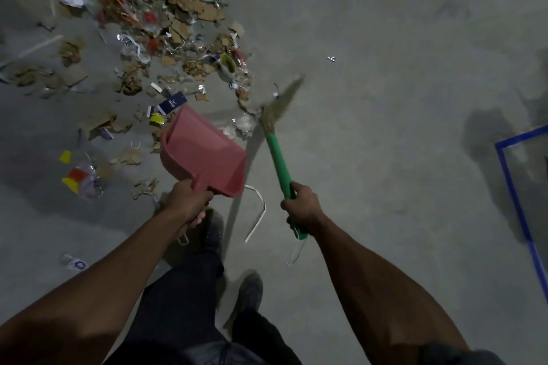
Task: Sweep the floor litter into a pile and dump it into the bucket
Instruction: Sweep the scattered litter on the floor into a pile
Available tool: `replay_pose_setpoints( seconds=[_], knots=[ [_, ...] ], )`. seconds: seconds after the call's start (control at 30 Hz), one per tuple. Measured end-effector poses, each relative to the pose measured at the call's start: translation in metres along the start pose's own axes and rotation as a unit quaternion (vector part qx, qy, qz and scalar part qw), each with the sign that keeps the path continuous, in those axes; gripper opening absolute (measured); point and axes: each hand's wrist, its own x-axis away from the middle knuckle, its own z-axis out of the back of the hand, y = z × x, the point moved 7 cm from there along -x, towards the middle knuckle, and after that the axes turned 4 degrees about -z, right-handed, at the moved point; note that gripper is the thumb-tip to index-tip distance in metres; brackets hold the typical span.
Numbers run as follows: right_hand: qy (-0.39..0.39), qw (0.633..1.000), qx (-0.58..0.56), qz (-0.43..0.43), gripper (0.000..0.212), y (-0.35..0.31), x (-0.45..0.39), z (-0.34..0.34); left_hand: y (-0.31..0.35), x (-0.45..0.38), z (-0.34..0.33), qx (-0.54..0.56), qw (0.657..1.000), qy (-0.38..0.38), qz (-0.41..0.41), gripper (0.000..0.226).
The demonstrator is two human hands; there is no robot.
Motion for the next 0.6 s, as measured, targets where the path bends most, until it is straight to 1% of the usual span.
replay_pose_setpoints(
  seconds=[0.13, 0.2, 0.27, 0.3, 0.43, 0.5, 0.6],
  knots=[
    [0.005, 0.998, -0.058, 0.037, 0.063, -0.009, 0.016, 0.009, -0.006, 0.0, 0.005, -0.006, 1.0, 0.007, -0.006, 0.006],
    [0.022, 0.994, -0.094, 0.048, 0.069, 0.004, 0.031, 0.015, -0.006, 0.0, 0.006, -0.006, 1.0, 0.011, -0.014, 0.004],
    [0.051, 0.989, -0.128, 0.049, 0.069, 0.024, 0.046, 0.02, -0.006, 0.002, 0.009, -0.004, 1.0, 0.014, -0.018, 0.003],
    [0.066, 0.986, -0.144, 0.046, 0.069, 0.036, 0.054, 0.022, -0.006, 0.004, 0.011, -0.005, 1.0, 0.018, -0.02, 0.005],
    [0.102, 0.981, -0.167, 0.001, 0.067, 0.08, 0.072, 0.026, -0.007, 0.009, 0.019, -0.011, 1.0, 0.023, -0.013, 0.012],
    [0.093, 0.982, -0.159, -0.026, 0.064, 0.094, 0.073, 0.024, -0.009, 0.011, 0.026, -0.015, 0.999, 0.031, -0.011, 0.016],
    [0.058, 0.989, -0.12, -0.059, 0.059, 0.095, 0.068, 0.014, -0.011, 0.014, 0.039, -0.021, 0.999, 0.047, -0.007, 0.02]
  ],
)
